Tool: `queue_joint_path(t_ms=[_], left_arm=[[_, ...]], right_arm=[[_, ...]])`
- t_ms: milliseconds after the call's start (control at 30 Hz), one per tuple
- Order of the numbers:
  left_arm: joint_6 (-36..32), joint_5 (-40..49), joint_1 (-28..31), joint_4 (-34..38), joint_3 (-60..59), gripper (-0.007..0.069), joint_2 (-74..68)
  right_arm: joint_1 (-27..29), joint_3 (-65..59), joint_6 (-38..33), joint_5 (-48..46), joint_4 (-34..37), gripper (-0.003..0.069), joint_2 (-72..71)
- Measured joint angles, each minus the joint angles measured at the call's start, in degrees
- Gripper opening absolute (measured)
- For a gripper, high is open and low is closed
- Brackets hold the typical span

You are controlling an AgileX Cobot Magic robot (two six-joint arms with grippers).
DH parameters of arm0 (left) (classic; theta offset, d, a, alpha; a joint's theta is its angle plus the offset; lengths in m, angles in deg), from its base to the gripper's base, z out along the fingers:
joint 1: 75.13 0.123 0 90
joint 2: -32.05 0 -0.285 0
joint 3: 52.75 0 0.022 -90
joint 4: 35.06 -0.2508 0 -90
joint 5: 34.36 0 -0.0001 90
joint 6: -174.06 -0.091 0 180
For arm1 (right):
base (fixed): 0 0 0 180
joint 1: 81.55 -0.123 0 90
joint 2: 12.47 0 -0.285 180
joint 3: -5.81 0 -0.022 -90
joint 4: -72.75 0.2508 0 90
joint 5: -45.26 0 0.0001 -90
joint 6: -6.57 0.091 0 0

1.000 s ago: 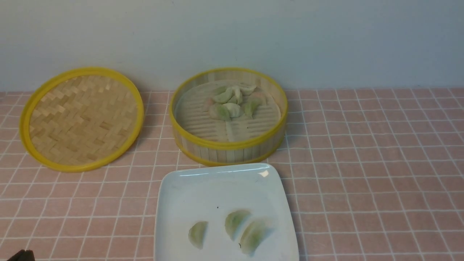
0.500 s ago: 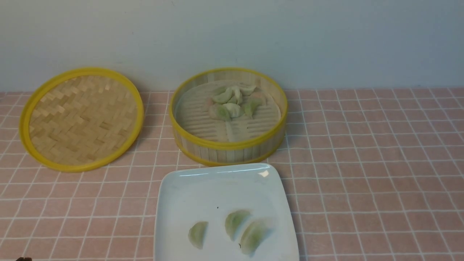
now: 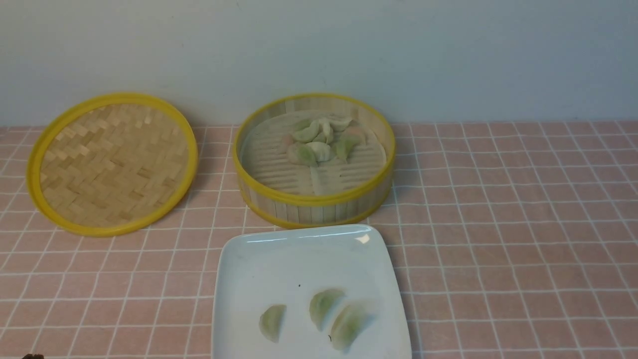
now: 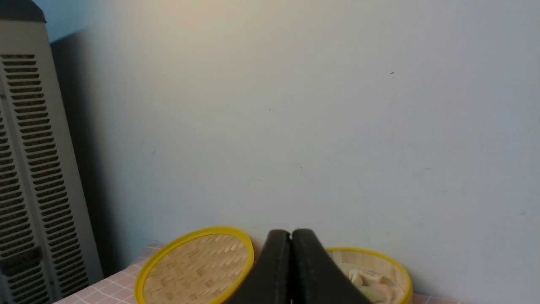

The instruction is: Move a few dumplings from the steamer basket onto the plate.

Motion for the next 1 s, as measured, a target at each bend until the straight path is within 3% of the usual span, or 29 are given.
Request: queue_joint_path(t_ms=[233,400,467,700,833,1000], left_arm=[[0.1,0.0,0.0,0.0,0.0,-0.0006,0.0],[0.2,0.0,0.0,0.1,0.0,-0.0006,0.0],[0.2,0.0,0.0,0.1,0.0,-0.0006,0.0],[0.2,0.1,0.0,0.1,0.0,-0.0006,0.0],[0.3,0.1,0.1,0.2,0.0,-0.0006,0.0],[0.3,0.1,0.1,0.2,0.0,-0.0006,0.0]], right_arm=[[0.0,-1.3,-13.6,0.1,11.2,-0.0013,0.0],[0.9,-5.3,-15.5,0.2,11.5,-0.0013,0.0],[4.2,-7.9,-15.7,0.1,11.0,-0.0013,0.0],[26.0,-20.3,-15.9,-3.2,11.5,-0.0013,0.0],[31.7,-20.8,-15.9,-4.9,12.0,-0.0013,0.0],[33.3,-20.7,-15.9,-5.1,12.4,-0.0013,0.0]])
